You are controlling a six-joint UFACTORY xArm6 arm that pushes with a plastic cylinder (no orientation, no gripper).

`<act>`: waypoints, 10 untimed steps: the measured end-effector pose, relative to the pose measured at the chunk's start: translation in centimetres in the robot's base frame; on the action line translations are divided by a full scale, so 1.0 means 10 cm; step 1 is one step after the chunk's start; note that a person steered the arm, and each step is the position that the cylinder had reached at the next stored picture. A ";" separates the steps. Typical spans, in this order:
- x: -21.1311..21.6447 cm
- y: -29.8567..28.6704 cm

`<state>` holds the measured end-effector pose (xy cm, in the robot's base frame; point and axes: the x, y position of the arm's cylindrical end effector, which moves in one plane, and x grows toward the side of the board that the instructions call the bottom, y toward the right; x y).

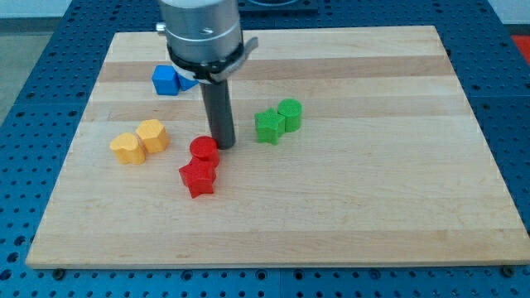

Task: Slide the blue cube above the triangle

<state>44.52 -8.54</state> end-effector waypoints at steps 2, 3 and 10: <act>-0.36 -0.40; -0.54 -0.56; -1.33 -1.03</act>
<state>31.27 -18.81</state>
